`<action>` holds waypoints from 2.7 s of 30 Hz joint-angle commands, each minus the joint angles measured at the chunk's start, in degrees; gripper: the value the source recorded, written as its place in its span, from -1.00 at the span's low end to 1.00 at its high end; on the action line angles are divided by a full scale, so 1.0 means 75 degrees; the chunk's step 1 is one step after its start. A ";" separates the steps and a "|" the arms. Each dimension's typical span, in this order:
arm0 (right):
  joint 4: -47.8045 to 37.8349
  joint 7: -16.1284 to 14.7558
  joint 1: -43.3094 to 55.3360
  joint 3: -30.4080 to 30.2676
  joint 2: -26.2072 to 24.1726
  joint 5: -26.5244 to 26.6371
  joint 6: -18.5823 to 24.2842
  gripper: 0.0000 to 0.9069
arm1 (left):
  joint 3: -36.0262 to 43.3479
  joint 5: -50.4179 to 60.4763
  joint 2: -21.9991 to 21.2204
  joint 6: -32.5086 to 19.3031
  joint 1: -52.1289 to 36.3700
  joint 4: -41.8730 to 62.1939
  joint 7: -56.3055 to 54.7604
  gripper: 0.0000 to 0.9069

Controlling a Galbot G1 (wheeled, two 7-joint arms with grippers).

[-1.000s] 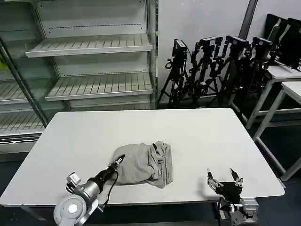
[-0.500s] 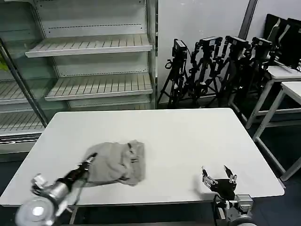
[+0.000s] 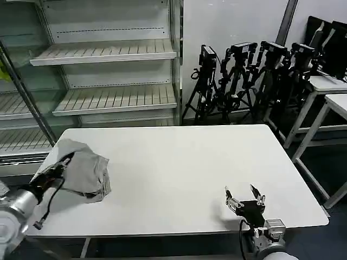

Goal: Fold and organize the clothes.

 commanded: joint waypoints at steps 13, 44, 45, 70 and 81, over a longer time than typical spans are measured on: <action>0.0430 -0.0071 -0.0919 0.0452 0.0063 -0.0428 0.0243 1.00 | 0.7113 0.6900 -0.3532 -0.0222 -0.2686 0.2027 -0.0442 -0.96; 0.0489 -0.0087 -0.0298 0.0228 0.0232 -0.0955 0.1216 1.00 | 0.4611 0.8665 -0.2935 -0.3477 0.0235 -0.0943 -0.1150 1.00; 0.0515 -0.0074 -0.0318 0.0214 0.0244 -0.0957 0.1220 1.00 | 0.4438 0.8683 -0.2969 -0.3500 0.0674 -0.1075 -0.1100 1.00; 0.0371 -0.0159 -0.0458 -0.0107 0.1143 -0.1814 0.1424 1.00 | 0.3910 0.8957 -0.3544 -0.3228 0.2693 -0.2797 -0.0668 1.00; 0.0497 0.0008 -0.0554 -0.0190 0.1321 -0.2295 0.1608 1.00 | 0.3936 0.8945 -0.3590 -0.3233 0.2709 -0.2869 -0.0678 1.00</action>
